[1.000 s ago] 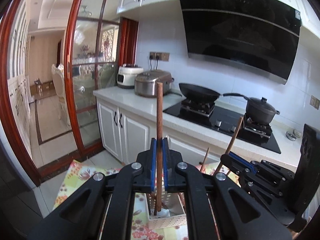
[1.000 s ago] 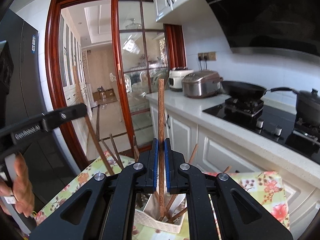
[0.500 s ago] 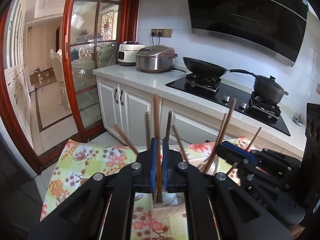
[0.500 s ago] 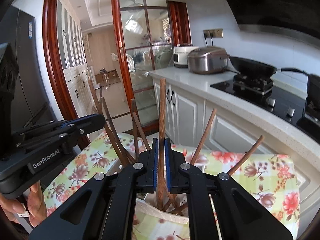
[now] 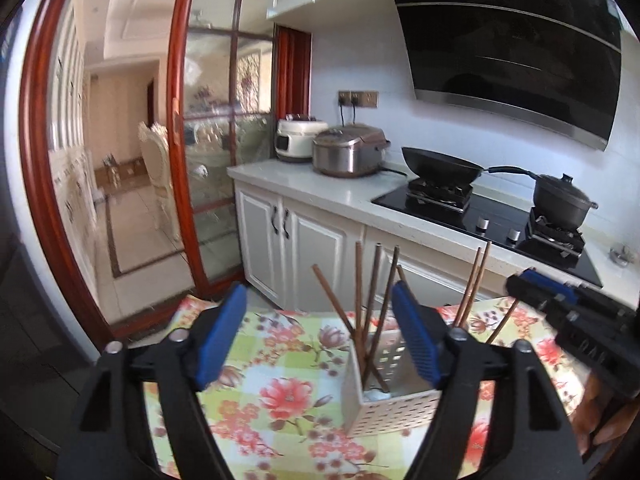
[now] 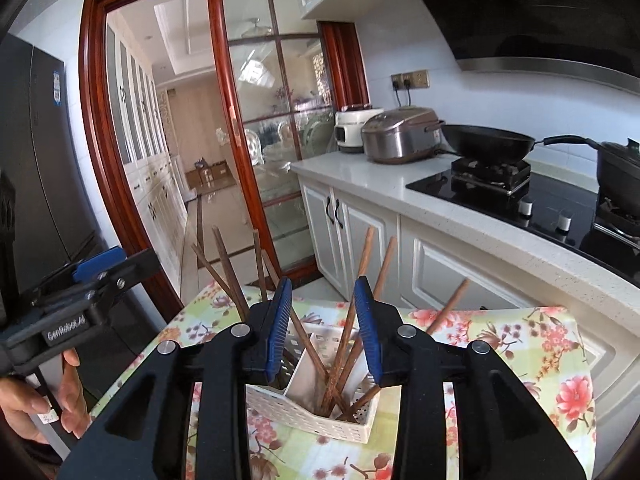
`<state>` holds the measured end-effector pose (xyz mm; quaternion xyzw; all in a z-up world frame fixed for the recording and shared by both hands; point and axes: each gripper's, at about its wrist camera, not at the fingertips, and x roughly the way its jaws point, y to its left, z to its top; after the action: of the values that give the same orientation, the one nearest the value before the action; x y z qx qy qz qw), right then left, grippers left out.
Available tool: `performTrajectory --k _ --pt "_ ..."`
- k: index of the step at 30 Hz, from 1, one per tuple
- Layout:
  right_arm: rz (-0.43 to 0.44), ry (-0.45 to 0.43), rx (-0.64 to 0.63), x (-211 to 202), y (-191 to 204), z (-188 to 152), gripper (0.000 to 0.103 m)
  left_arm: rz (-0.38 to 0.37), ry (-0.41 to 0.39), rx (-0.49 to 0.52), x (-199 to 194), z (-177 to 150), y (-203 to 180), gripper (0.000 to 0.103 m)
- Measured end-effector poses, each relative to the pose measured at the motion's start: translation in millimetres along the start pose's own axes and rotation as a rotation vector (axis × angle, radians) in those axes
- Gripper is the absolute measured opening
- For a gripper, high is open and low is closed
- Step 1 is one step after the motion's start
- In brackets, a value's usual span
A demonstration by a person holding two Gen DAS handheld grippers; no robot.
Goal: Organize utensils
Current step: 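Lower both chopsticks into the caddy and open both tools to drop them, then raise both open tools back away from the caddy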
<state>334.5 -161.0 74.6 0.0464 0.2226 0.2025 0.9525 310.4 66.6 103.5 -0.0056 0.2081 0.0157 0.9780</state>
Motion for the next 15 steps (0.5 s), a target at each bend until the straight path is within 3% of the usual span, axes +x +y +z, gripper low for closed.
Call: performTrajectory --k 4,6,9,15 --pt "-0.015 -0.026 0.011 -19.8 -1.7 1.2 0.033 0.035 -0.040 0.032 -20.6 -3.2 -3.9 0.098" --pt "-0.024 -0.042 0.018 -29.1 -3.2 2.4 0.035 0.052 -0.063 0.034 -33.6 -4.0 -4.2 0.098" --pt "-0.043 -0.085 0.047 -53.5 -2.1 -2.9 0.057 0.083 -0.087 0.021 -53.0 -8.9 -2.9 0.098" --pt "-0.097 -0.141 0.028 -96.6 8.4 -26.6 0.070 0.081 -0.115 0.004 -83.9 -30.6 -3.4 0.098"
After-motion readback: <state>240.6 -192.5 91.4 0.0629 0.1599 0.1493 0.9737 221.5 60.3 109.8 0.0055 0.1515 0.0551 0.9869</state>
